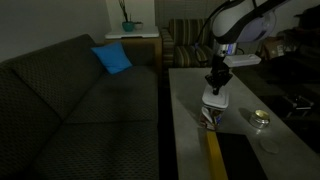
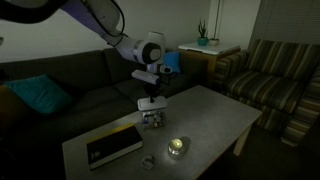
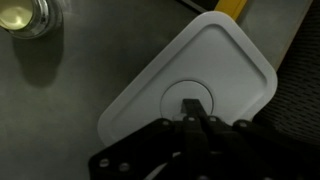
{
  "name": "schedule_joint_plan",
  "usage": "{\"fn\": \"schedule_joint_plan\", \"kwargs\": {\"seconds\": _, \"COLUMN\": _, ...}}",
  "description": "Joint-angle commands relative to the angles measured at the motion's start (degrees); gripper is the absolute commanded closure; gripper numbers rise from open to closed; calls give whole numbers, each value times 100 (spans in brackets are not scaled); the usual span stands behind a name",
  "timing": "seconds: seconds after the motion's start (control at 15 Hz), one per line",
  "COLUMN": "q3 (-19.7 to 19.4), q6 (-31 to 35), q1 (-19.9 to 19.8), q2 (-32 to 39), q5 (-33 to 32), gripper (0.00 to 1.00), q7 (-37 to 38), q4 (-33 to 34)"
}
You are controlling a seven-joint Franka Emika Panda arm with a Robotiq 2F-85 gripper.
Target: Open the lid on the transparent bowl
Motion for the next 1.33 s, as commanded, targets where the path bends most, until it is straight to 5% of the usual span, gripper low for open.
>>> {"fn": "schedule_joint_plan", "kwargs": {"seconds": 0.0, "q3": -118, "q6": 139, "q1": 46, "q2": -4, "q5": 76, "gripper": 100, "q7": 176, "q4": -314}}
{"fn": "schedule_joint_plan", "kwargs": {"seconds": 1.13, "q3": -30, "q6": -18, "q1": -30, "q2": -298, "q5": 43, "gripper": 100, "q7": 213, "q4": -428}}
{"fn": "schedule_joint_plan", "kwargs": {"seconds": 1.2, "q3": -35, "q6": -30, "q1": -30, "q2": -335, "q5": 37, "gripper": 97, "q7": 208, "q4": -449}}
{"fn": "schedule_joint_plan", "kwargs": {"seconds": 1.27, "q3": -37, "q6": -35, "q1": -28, "q2": -373, "q5": 29, "gripper": 72, "q7": 191, "q4": -459}}
